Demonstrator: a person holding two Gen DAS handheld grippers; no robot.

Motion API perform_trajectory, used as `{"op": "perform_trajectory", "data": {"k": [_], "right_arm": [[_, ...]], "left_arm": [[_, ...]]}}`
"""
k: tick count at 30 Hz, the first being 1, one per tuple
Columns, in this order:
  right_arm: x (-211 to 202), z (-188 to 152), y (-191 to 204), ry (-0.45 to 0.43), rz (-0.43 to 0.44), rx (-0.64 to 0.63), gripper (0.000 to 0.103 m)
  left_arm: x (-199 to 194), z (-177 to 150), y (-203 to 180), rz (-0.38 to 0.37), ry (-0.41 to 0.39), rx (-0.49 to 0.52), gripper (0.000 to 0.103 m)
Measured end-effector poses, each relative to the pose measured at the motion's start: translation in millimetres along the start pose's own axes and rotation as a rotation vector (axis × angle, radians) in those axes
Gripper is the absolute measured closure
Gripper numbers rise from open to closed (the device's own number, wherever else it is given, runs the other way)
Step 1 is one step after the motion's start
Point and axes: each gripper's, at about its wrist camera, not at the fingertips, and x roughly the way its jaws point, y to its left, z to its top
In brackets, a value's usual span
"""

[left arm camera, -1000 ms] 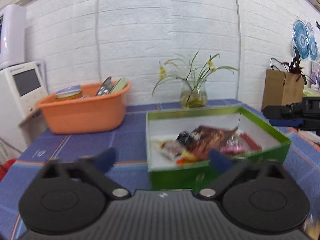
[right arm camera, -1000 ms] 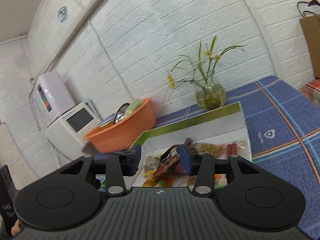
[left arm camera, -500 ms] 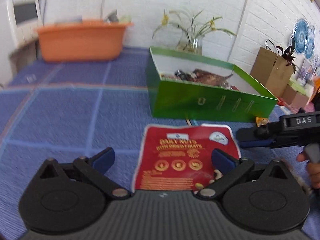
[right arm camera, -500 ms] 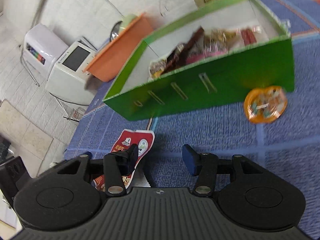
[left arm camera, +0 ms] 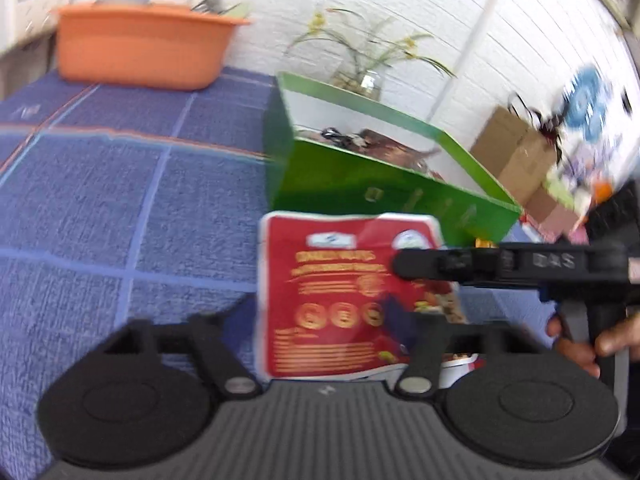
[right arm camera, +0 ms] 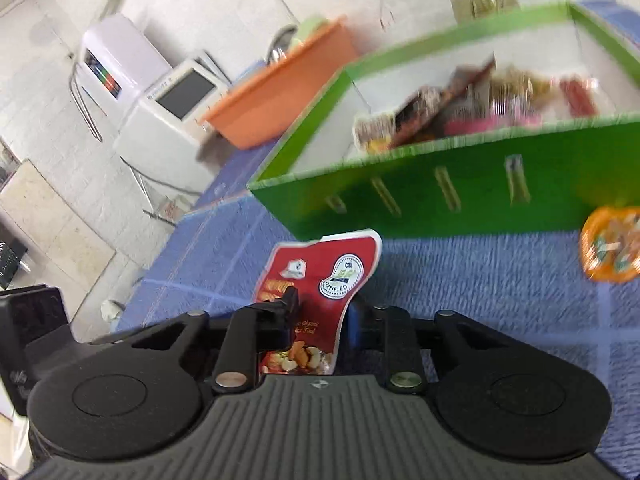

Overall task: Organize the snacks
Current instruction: 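Grasp the red Daily Nuts bag by its edge with the right gripper, then carry the Daily Nuts bag into the green box and open the right gripper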

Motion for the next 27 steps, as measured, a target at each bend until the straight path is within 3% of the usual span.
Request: {"op": "perform_trajectory", "data": {"k": [1, 4, 5, 7, 9, 10, 11, 15, 20, 22, 24, 25, 27], "right_arm": [[-5.0, 1.1, 1.6, -0.017, 0.002, -0.007, 0.068], [-15.8, 3.7, 1.6, -0.055, 0.035, -0.013, 0.073], [-16.6, 5.0, 1.7, -0.065, 0.043, -0.016, 0.074], [-20.3, 4.8, 1.8, -0.074, 0.059, -0.016, 0.078], [-24.8, 4.9, 0.4, -0.090, 0.097, 0.010, 0.082], [-28.7, 4.9, -1.3, -0.101, 0.120, 0.031, 0.083], [-32.0, 4.7, -1.4, -0.112, 0.154, 0.043, 0.084], [-44.6, 8.1, 0.4, -0.133, 0.281, 0.048, 0.085], [-48.4, 13.0, -12.4, -0.153, 0.358, 0.148, 0.085], [-48.6, 13.8, -19.4, -0.143, 0.403, 0.212, 0.084], [-51.9, 13.9, -20.5, -0.152, 0.410, 0.212, 0.084], [-52.3, 14.3, -21.1, -0.148, 0.412, 0.209, 0.085], [-53.4, 14.7, -22.9, -0.157, 0.410, 0.214, 0.085]], "left_arm": [[-1.3, 1.1, 3.8, -0.012, -0.001, -0.020, 0.073], [-4.4, 3.1, 7.4, -0.050, 0.000, -0.053, 0.078], [-5.2, 2.9, 6.6, -0.067, 0.000, -0.051, 0.088], [-7.4, 3.1, 5.6, -0.099, 0.006, -0.047, 0.090], [-11.1, 4.2, 5.9, -0.078, -0.008, -0.041, 0.082], [-13.6, 5.1, 9.4, -0.077, -0.017, -0.064, 0.057], [-16.4, 4.7, 13.6, -0.082, -0.030, -0.093, 0.043], [-16.6, 1.5, 32.0, -0.235, -0.038, -0.212, 0.040], [-12.2, 0.3, 27.7, -0.395, -0.008, -0.222, 0.037], [-9.9, 0.3, 22.7, -0.387, -0.002, -0.192, 0.036], [-7.6, -0.1, 23.8, -0.427, -0.012, -0.240, 0.036], [-8.5, -0.6, 23.5, -0.458, -0.033, -0.270, 0.036], [-16.6, -0.3, 18.1, -0.442, -0.096, -0.257, 0.039]]}}
